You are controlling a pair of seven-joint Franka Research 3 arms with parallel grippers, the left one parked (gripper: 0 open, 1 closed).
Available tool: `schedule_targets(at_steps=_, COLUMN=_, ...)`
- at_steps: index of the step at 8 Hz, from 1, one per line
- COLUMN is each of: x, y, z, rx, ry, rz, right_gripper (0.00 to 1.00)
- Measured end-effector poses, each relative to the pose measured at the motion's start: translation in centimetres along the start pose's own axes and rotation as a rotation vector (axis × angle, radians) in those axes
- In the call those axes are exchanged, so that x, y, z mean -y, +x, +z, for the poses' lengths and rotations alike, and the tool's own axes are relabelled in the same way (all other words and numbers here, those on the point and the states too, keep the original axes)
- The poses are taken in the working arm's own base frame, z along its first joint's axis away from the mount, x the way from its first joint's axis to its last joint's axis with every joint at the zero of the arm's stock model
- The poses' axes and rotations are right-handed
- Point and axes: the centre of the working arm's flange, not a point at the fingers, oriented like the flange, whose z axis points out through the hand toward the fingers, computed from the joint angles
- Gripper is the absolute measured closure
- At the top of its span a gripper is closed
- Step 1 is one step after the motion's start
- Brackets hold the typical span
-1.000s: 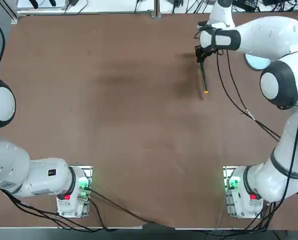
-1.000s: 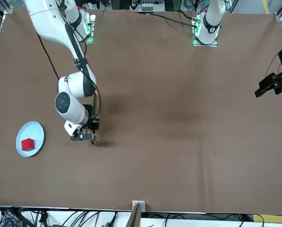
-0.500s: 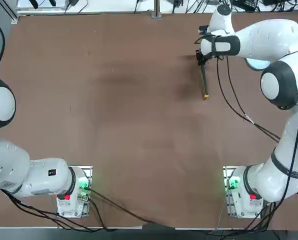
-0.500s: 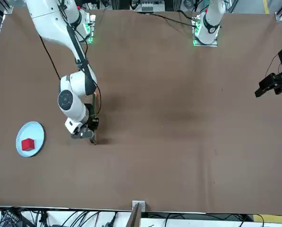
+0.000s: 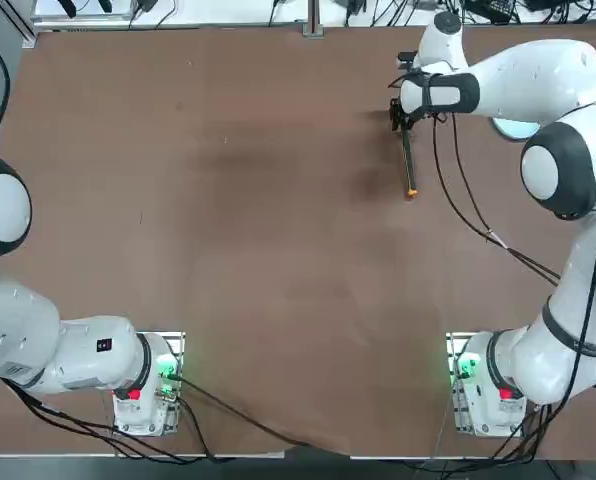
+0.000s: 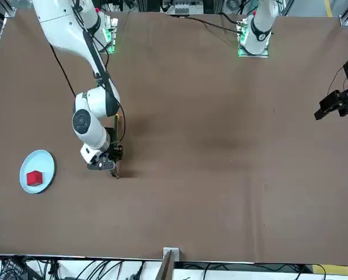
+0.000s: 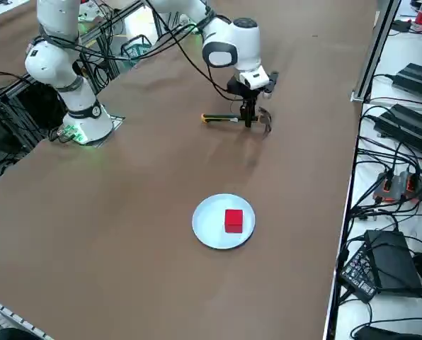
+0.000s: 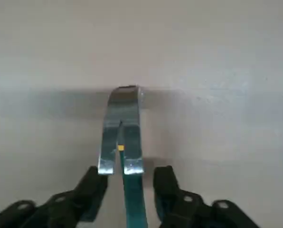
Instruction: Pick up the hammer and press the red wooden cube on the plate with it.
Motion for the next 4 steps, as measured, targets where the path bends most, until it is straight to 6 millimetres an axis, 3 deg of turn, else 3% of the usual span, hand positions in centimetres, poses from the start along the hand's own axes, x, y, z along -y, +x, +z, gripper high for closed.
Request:
schedule_targets(at_steps=2, x=-0.4, y=0.7, z=-2.8, rx=-0.03, ry=0.004, rz=0.008, right_gripper=0.0)
schedule_targets(at_steps=4, x=-1.7, y=1.6, z=-9.2, rx=-0.052, ry=-0.002, rz=0.021, right_gripper=0.0)
